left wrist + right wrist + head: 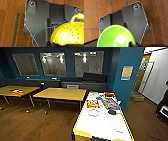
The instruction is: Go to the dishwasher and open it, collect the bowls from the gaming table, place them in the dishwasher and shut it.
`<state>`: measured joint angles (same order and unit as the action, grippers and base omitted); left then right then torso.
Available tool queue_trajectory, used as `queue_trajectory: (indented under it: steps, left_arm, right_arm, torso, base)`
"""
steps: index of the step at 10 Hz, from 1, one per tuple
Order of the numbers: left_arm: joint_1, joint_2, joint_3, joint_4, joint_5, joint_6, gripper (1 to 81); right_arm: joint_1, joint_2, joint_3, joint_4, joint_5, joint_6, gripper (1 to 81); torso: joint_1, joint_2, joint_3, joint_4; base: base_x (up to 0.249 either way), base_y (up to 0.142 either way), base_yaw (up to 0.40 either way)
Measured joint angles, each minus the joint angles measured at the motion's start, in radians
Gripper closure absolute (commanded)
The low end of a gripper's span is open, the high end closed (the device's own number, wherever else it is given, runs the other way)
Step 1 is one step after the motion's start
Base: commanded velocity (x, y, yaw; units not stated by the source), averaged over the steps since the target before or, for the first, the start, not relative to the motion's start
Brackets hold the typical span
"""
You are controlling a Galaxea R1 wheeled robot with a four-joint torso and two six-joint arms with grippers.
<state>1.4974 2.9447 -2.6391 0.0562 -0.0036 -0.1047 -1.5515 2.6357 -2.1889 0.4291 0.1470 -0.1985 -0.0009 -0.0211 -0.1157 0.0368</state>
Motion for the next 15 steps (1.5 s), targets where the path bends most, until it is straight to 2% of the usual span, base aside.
queue_trajectory:
  steps: [3, 8, 15]
  left_arm:
    - [0.0, 0.0, -0.012, 0.0, 0.0, 0.0, 81.1]
    - [0.007, -0.011, -0.055, 0.0, 0.0, 0.0, 81.1]
    - [0.008, 0.001, -0.056, 0.007, 0.0, 0.004, 81.1]
  right_arm:
    - [0.0, -0.001, -0.013, -0.001, 0.0, 0.0, 81.1]
    - [0.0, -0.005, -0.104, -0.004, -0.018, 0.0, 81.1]
    - [0.0, 0.045, -0.15, -0.02, -0.024, 0.0, 81.1]
  torso:
    - [0.0, 0.0, 0.0, 0.0]
    - [0.0, 0.0, 0.0, 0.0]
    - [0.0, 0.0, 0.0, 0.0]
  base:
    - [-0.14, 0.0, 0.0]
    - [-0.145, 0.0, 0.0]
    - [-0.156, 0.0, 0.0]
